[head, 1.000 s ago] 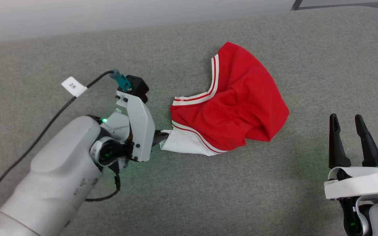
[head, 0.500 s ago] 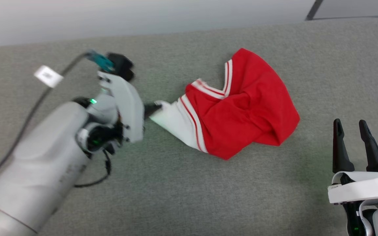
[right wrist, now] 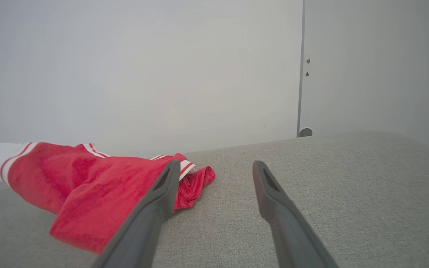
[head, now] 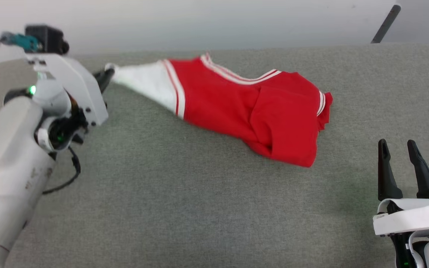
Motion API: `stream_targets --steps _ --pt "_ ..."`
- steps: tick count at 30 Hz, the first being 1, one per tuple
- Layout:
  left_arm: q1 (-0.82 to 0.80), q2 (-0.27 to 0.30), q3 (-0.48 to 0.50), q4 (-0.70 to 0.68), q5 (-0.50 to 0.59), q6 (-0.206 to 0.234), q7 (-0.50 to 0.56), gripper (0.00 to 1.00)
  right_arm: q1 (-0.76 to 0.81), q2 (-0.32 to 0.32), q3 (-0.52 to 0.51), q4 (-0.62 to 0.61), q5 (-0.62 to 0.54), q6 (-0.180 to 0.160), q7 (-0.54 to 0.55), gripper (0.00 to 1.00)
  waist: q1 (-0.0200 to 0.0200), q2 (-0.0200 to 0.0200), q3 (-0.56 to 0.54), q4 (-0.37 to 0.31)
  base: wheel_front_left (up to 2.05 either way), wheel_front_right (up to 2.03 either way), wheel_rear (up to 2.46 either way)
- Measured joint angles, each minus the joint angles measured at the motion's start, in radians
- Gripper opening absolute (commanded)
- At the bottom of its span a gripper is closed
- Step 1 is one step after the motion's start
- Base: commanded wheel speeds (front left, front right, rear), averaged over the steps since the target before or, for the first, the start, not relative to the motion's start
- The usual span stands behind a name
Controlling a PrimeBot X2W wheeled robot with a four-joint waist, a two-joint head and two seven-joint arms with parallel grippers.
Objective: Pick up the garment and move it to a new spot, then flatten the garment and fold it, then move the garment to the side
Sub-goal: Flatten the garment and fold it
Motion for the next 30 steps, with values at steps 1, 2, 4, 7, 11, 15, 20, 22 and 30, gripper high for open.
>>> stream_targets --steps 1,2,4,7,11,15,20,22,30 --pt "0.005 -0.001 -0.014 0.014 0.007 0.005 0.02 0.0 0.0 -0.001 0.001 -0.001 0.0 0.0 0.0 1.0 0.0 0.0 0.0 0.002 0.0 0.0 0.0" --pt "0.01 -0.001 -0.025 0.031 0.012 0.011 0.036 0.0 0.0 -0.002 0.002 -0.002 0.0 0.0 0.0 1.0 0.0001 0.0 0.001 0.004 0.0 0.0 0.0" --pt "0.014 -0.004 -0.039 0.069 0.012 0.029 0.073 0.0 0.0 -0.005 0.003 -0.004 0.0 0.0 0.0 1.0 0.0 0.0 0.006 0.004 0.0 0.0 0.0" --pt "0.015 -0.002 -0.057 0.13 0.021 0.062 0.125 0.0 -0.002 -0.006 0.009 -0.006 0.001 0.0 0.0 1.0 0.0 0.0 0.016 -0.003 0.0 0.0 0.0" --pt "0.004 -0.005 -0.051 0.203 0.01 0.091 0.156 0.0 -0.007 -0.01 0.007 -0.007 0.003 0.0 0.0 1.0 0.0001 0.0 0.034 -0.017 0.0 0.0 0.0" --pt "-0.034 0.016 -0.056 0.281 0.042 0.14 0.129 0.0 -0.022 -0.009 0.005 -0.009 0.005 0.0 0.0 1.0 0.0 0.0 0.055 -0.035 0.0 0.0 0.0" --pt "-0.039 0.018 -0.072 0.354 0.069 0.146 0.11 0.0 -0.025 -0.004 0.002 -0.005 0.008 0.0 0.0 1.0 0.0 0.0 0.075 -0.06 0.0 0.0 0.0" --pt "-0.039 0.005 -0.07 0.37 0.063 0.13 0.098 0.11 -0.025 -0.004 -0.002 -0.001 0.008 0.0 0.0 1.0 0.0 0.0 0.078 -0.065 0.0 0.0 0.0" --pt "-0.014 -0.029 -0.027 0.381 0.034 0.055 -0.083 1.0 -0.029 -0.037 0.029 0.027 0.0 0.0 0.0 1.0 0.0 0.0 0.055 -0.042 0.0 0.0 0.0"
